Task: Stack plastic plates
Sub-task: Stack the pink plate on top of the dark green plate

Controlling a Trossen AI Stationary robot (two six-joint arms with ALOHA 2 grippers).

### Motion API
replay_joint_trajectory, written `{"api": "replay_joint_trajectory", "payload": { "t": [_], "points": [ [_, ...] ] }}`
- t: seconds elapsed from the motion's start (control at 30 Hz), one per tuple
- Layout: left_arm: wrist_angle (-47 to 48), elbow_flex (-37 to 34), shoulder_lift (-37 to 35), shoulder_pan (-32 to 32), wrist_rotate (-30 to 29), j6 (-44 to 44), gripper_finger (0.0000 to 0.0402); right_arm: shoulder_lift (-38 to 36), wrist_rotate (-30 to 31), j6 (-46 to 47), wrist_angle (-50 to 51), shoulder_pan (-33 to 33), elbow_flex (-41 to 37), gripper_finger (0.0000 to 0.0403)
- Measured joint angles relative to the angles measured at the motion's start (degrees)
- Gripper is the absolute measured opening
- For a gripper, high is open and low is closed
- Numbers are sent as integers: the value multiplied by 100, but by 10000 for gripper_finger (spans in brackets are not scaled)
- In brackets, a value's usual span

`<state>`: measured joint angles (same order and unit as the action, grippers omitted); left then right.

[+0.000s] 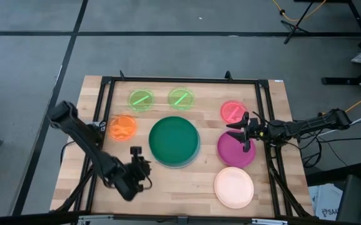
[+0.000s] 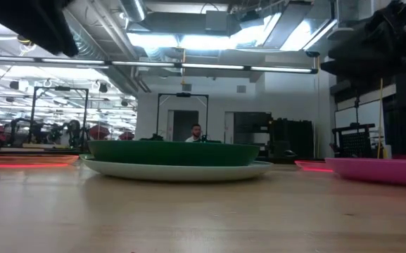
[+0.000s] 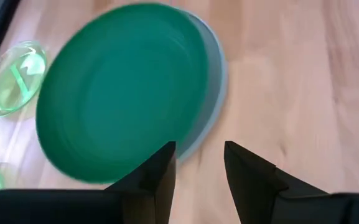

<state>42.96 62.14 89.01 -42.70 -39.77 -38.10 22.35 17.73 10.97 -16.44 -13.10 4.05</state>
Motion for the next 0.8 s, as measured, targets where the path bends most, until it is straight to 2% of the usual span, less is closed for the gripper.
{"api": "replay_joint_trajectory", "payload": {
  "t": [0.17,0.37,0.47,0.6,0.7,0.8],
  "points": [
    [-2233,-1414,-928,336,-207,723,130,2,410,-100,260,0,195,157],
    [-5241,-2735,-1470,826,36,2594,130,162,1283,-58,1212,1,712,147],
    [-6935,-3492,-1576,1165,530,3692,130,497,1375,-70,1484,4,901,142],
    [-8968,-4358,-1679,1873,1723,4014,130,1077,1332,128,2051,11,1177,139],
    [-9785,-4753,-1677,2337,2233,4024,130,1521,1166,632,2732,11,1400,138],
    [-10333,-4892,-1677,2733,2307,4367,130,1957,1015,1148,3244,11,1706,138]
  ]
}}
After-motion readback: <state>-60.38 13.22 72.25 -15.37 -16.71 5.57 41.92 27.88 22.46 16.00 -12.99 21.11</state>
